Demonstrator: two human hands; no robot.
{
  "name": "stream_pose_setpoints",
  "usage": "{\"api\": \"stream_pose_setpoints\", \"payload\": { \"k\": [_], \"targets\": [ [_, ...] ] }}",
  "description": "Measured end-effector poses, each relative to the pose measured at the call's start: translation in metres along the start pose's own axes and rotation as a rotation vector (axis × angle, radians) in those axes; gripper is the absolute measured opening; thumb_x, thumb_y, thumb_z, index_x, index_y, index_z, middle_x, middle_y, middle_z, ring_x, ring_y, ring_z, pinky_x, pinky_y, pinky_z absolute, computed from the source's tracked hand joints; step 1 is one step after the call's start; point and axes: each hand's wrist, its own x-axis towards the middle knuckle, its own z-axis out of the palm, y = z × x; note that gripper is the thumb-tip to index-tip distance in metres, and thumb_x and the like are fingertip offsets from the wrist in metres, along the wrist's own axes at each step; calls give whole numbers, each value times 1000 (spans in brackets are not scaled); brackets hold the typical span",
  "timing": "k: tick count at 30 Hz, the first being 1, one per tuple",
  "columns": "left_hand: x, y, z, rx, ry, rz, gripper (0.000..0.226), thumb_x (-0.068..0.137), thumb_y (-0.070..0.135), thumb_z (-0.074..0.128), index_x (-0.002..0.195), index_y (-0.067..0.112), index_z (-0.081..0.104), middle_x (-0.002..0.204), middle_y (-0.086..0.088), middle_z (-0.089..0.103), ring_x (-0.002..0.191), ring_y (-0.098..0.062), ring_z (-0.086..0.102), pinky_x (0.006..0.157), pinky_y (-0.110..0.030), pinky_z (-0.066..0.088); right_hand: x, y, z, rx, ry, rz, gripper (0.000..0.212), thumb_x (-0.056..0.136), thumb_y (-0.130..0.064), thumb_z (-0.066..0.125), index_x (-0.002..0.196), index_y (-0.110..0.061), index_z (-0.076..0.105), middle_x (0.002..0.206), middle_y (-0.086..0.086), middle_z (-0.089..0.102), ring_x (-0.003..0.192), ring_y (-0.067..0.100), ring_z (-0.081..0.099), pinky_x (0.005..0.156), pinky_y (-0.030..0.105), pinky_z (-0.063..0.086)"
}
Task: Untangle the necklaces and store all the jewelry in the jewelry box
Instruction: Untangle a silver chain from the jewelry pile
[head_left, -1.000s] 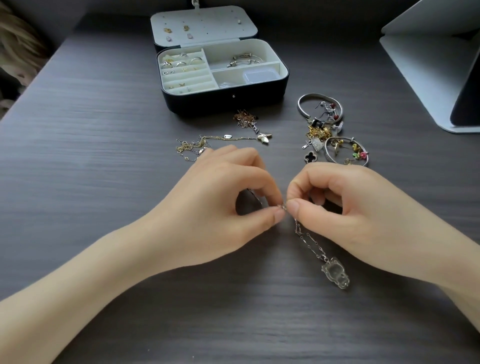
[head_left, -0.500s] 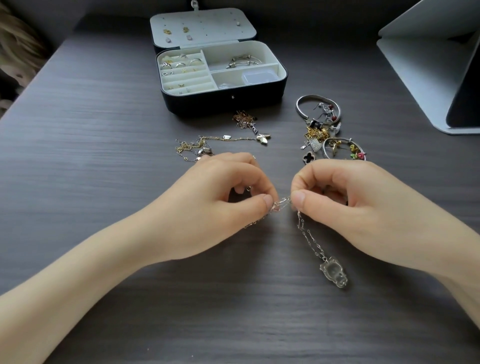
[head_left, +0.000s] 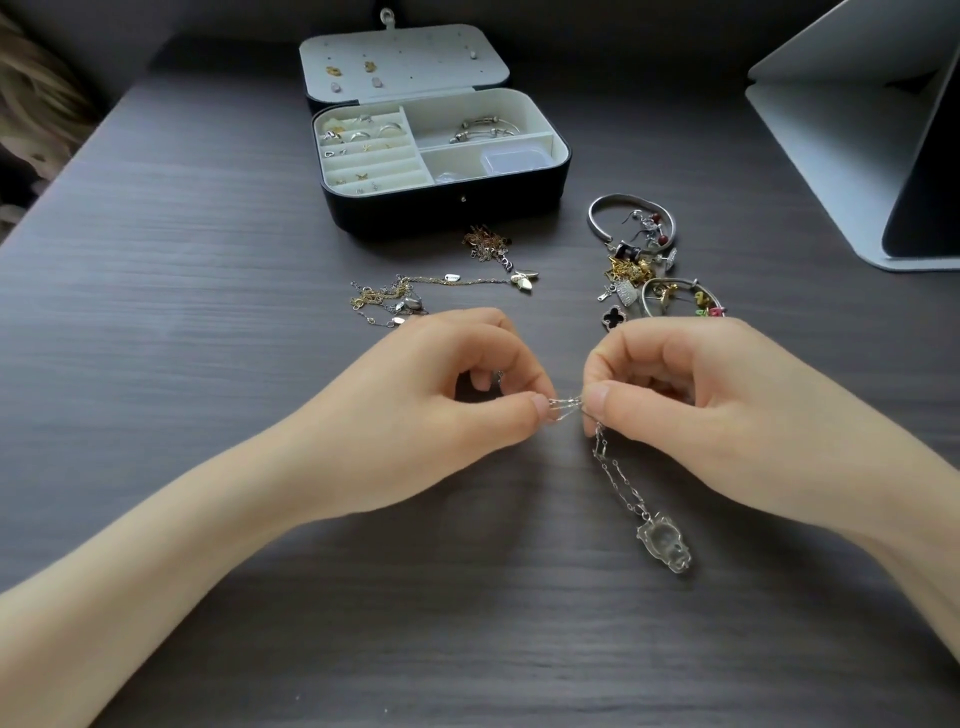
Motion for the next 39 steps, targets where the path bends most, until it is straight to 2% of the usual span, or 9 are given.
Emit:
{"api": "stream_pose_setpoints", "payload": {
  "k": [6, 8, 11, 17, 25, 27, 30, 32, 39],
  "targets": [
    [0, 0, -1, -7, 7, -6, 22, 70, 47, 54, 70, 30, 67, 78, 6, 56, 74, -13, 52, 72, -32, 43, 0, 1, 5, -15, 2, -36, 14, 82, -34, 53, 81, -24, 62, 66, -1, 66, 67, 28, 60, 68, 42, 48],
    [0, 0, 0, -10, 9, -6, 21, 71, 48, 54, 70, 31, 67, 78, 4, 55, 73, -13, 51, 72, -34, 43, -1, 0, 5, -21, -12, -54, 19, 81, -35, 50, 87, -25, 65, 64, -5, 66, 64, 19, 62, 68, 37, 49],
    [0, 1, 0, 2, 12, -1, 19, 72, 46, 54, 70, 32, 66, 78, 6, 55, 73, -14, 51, 72, -35, 42, -2, 0, 6, -62, 8, -101, 20, 83, -35, 54, 79, -23, 69, 60, -8, 65, 57, 9, 61, 61, 32, 49],
    [0, 0, 2, 84, 16, 14, 23, 74, 46, 50, 71, 29, 65, 77, 10, 55, 75, -13, 51, 70, -26, 39, -2, 0, 8, -168, 92, -138, 15, 79, -33, 59, 68, -25, 67, 58, -7, 60, 53, 16, 52, 54, 33, 43],
    [-1, -1, 4, 194, 15, 23, 21, 71, 44, 48, 67, 26, 58, 76, 9, 54, 78, -12, 51, 76, -28, 33, 1, -1, 5, 45, 107, -80, 17, 76, -30, 59, 69, -18, 68, 62, 3, 64, 64, 29, 57, 63, 41, 45],
    [-1, -1, 3, 217, 2, 22, 19, 70, 45, 47, 66, 28, 55, 77, 11, 54, 80, -11, 50, 79, -30, 34, 1, -1, 4, 113, 112, -44, 13, 74, -31, 59, 73, -22, 69, 63, -1, 66, 62, 26, 57, 64, 36, 47],
    [-1, -1, 2, 198, -13, 23, 16, 70, 45, 48, 65, 30, 54, 76, 13, 54, 80, -11, 50, 78, -29, 33, 1, -4, 4, 209, 98, 0, 14, 73, -28, 60, 71, -19, 71, 63, -3, 67, 57, 4, 55, 57, 16, 44],
    [-1, 0, 1, 169, -18, 23, 16, 69, 45, 50, 65, 31, 55, 76, 13, 54, 80, -11, 51, 76, -28, 32, 1, -5, 5, 269, 98, 16, 16, 73, -25, 60, 67, -14, 70, 61, -3, 66, 54, -1, 54, 54, 8, 41],
    [0, 2, 1, 79, -11, 35, 17, 70, 55, 55, 69, 38, 58, 75, 15, 55, 77, -11, 50, 74, -26, 37, 1, -8, 5, 338, 94, -4, 20, 79, -15, 65, 59, -15, 67, 53, -9, 62, 46, -1, 51, 51, 5, 36]
  ]
}}
